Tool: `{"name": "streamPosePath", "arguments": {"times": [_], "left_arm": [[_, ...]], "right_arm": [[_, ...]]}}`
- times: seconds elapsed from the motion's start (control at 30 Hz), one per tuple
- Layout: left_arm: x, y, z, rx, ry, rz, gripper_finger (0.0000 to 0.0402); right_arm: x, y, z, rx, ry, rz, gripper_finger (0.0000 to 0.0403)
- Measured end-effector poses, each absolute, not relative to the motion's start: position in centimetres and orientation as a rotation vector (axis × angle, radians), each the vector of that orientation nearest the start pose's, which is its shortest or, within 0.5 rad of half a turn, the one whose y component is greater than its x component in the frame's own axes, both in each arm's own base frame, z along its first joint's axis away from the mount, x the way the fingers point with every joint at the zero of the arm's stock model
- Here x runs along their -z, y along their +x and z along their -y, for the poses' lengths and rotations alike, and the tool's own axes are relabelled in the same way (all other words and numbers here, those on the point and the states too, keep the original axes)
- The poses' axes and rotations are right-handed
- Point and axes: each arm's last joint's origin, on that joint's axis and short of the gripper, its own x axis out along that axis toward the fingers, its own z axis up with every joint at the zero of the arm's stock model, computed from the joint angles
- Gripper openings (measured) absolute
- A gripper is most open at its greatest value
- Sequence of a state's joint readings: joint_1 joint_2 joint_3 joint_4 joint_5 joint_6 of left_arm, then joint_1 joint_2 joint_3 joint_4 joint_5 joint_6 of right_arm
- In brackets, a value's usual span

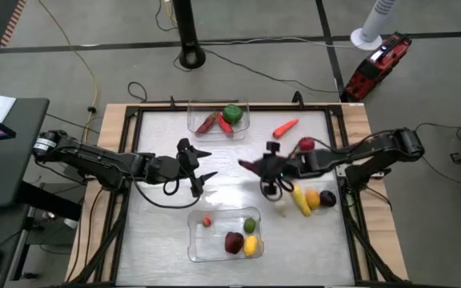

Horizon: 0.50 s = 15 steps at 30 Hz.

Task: Sort produce into baskets
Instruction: Put the red pepper into the top transparent bin

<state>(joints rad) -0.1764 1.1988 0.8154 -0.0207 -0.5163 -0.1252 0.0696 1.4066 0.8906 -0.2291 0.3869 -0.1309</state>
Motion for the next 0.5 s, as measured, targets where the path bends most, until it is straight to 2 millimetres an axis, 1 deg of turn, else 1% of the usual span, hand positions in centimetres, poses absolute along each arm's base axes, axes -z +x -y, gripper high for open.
{"name": "streamPosePath", "arguments": {"times": [0.1,0.17,0.3,0.5], "left_arm": [[-27.9,25.9,3.2,-0.349,0.002,-0.332,0.0304],[-28.1,25.9,3.2,-0.346,-0.002,-0.321,0.0304],[-28.1,25.9,3.2,-0.344,0.008,-0.319,0.0304],[-28.2,26.0,3.2,-0.342,0.041,-0.315,0.0304]], "right_arm": [[-23.1,29.9,2.0,0.266,-0.323,-0.696,0.0174],[-23.2,30.7,4.1,0.29,-0.339,-0.63,0.0171],[-23.4,32.2,8.1,0.341,-0.366,-0.506,0.0176],[-23.9,35.4,13.4,0.436,-0.348,-0.491,0.0193]]}}
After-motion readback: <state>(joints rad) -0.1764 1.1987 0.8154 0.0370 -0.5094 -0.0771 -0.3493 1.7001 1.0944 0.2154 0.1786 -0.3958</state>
